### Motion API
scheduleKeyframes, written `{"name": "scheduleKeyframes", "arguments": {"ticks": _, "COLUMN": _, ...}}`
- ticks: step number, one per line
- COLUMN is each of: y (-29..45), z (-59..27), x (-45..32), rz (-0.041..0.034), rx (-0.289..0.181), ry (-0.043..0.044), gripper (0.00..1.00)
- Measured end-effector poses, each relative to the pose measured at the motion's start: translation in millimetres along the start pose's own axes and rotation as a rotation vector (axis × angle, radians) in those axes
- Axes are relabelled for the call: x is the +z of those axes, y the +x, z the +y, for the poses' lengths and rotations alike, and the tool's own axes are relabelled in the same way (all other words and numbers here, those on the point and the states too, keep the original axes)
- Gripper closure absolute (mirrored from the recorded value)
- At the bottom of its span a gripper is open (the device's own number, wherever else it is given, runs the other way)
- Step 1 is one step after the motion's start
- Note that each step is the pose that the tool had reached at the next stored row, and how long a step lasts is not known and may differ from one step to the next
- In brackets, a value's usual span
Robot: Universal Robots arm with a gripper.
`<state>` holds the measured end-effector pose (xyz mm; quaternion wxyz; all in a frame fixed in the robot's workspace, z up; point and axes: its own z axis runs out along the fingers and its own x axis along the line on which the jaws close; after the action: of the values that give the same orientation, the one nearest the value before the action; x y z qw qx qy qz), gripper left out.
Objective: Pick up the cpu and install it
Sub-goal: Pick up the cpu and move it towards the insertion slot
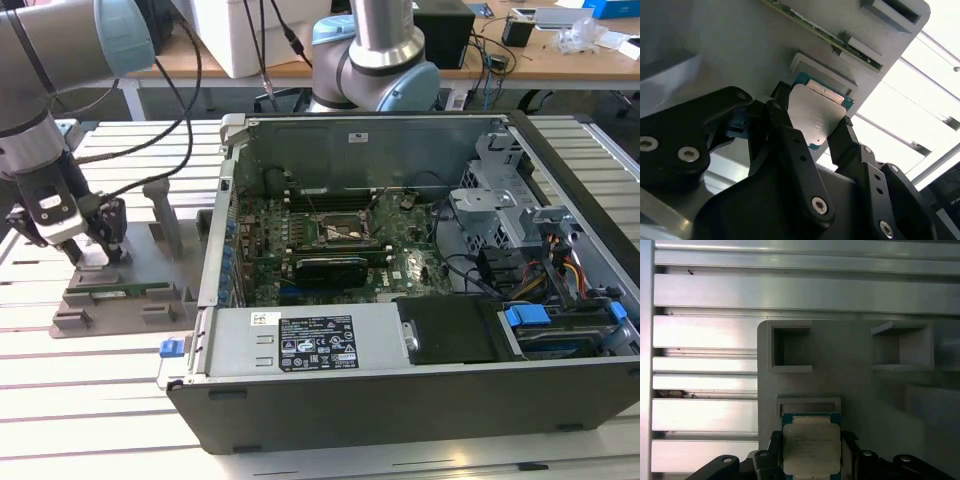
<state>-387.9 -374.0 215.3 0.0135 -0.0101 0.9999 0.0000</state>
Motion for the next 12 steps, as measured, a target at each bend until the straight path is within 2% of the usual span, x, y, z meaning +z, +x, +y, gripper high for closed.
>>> {"name": "scheduleKeyframes", "arguments": {"ticks": 2, "y": -0.5, "z": 0.0, "x": -18.5, "rz": 0.0000, "rx": 0.000, "ry": 0.0000, "gripper": 0.45}}
{"name": "scheduleKeyframes", "arguments": {"ticks": 7, "y": -1.4, "z": 0.0, "x": -51.0, "rz": 0.0000, "rx": 0.000, "ry": 0.0000, "gripper": 0.45}}
{"name": "scheduleKeyframes", "arguments": {"ticks": 12, "y": -1.8, "z": 0.2, "x": -67.2, "rz": 0.0000, "rx": 0.000, "ry": 0.0000, "gripper": 0.45}}
